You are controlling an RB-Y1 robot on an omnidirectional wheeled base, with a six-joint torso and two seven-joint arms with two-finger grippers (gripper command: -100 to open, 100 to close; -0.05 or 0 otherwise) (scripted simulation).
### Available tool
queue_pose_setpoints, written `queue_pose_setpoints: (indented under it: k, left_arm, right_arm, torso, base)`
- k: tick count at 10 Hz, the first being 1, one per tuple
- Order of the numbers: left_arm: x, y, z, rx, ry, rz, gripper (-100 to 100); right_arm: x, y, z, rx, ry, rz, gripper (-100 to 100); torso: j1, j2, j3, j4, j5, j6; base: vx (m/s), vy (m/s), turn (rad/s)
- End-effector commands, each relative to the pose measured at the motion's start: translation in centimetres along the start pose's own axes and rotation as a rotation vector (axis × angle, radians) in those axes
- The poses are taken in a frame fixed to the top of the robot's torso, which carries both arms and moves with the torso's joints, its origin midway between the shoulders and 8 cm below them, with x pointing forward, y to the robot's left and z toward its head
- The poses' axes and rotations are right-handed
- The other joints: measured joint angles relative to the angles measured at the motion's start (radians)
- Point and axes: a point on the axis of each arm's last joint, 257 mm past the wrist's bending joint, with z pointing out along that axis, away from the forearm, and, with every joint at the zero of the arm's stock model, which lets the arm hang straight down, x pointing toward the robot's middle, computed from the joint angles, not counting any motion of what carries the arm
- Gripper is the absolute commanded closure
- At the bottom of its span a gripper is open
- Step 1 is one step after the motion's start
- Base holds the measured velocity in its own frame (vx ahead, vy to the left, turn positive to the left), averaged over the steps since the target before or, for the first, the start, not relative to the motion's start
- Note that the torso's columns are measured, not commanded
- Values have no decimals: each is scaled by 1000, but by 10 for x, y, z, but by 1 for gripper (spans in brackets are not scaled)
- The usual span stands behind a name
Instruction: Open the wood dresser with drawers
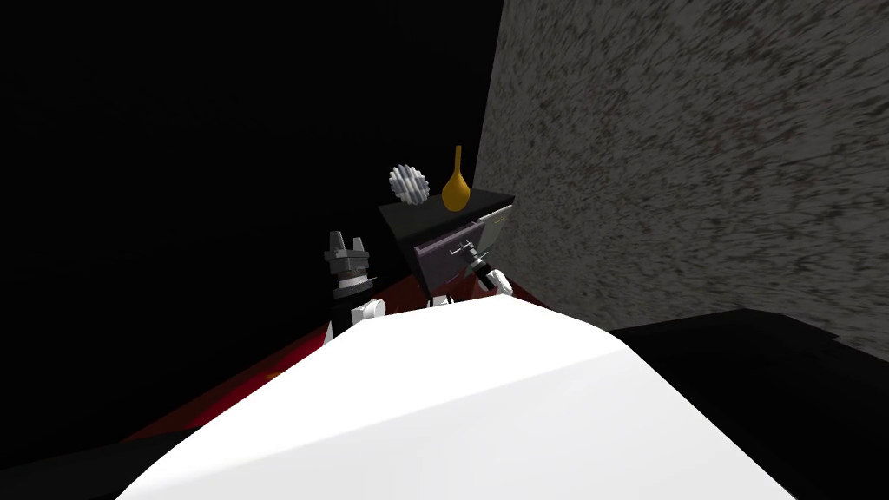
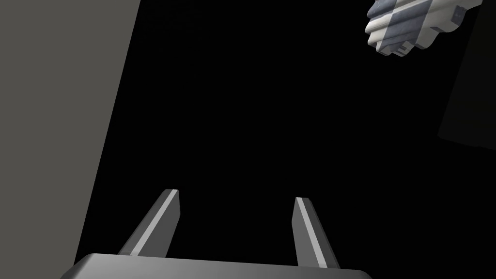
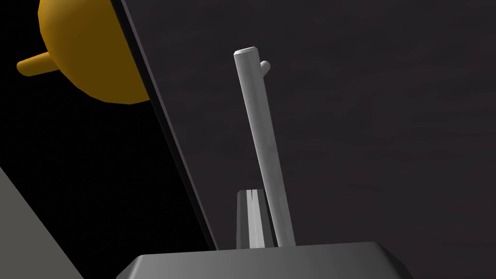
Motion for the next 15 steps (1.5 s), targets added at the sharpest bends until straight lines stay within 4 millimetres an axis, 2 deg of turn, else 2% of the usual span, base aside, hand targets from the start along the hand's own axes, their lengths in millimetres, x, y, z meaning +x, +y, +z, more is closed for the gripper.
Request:
queue_pose_setpoints:
  k: [1, 3, 4, 5, 7, 8, 9, 10, 15]
  left_arm:
    - [0, 0, 0, 0, 0, 0, 0]
    - [0, 0, 0, 0, 0, 0, 0]
    - [0, 0, 0, 0, 0, 0, 0]
    - [0, 0, 0, 0, 0, 0, 0]
    - [0, 0, 0, 0, 0, 0, 0]
    - [0, 0, 0, 0, 0, 0, 0]
    - [0, 0, 0, 0, 0, 0, 0]
    - [0, 0, 0, 0, 0, 0, 0]
    - [0, 0, 0, 0, 0, 0, 0]
  right_arm:
    - [-7, 25, -5, -43, -7, 11, -100]
    - [-8, 27, -5, -47, -7, 3, -100]
    - [0, 4, 3, -2, -1, -23, -100]
    - [8, -8, 11, 8, 9, -27, -100]
    - [7, -18, 14, 26, 1, -36, -100]
    - [4, -4, 7, 6, 4, -28, 100]
    - [4, -16, 13, 24, 1, -33, 100]
    - [4, -13, 8, 5, -5, -95, -100]
    - [4, -6, -5, -40, -15, -257, -100]
  torso:
    - [1, 0, 0, -1, 0, 0]
    - [2, -1, 0, -3, -1, 0]
    - [2, -1, 0, -4, -1, -1]
    - [-3, 0, -1, 3, 1, 4]
    - [-11, -1, -2, 8, 2, 10]
    - [-14, 1, -1, 7, 1, 10]
    - [-15, 7, 2, 13, 2, 12]
    - [-13, 10, 4, 17, 4, 12]
    - [-9, 7, 3, 10, 2, 8]
  base:
    - [-8, 3, -49]
    - [-13, 22, -54]
    - [-5, -9, -34]
    - [24, 8, 5]
    - [42, 21, 7]
    - [-17, -5, -5]
    - [-14, -1, -1]
    - [-20, 39, -13]
    - [-31, 57, -27]
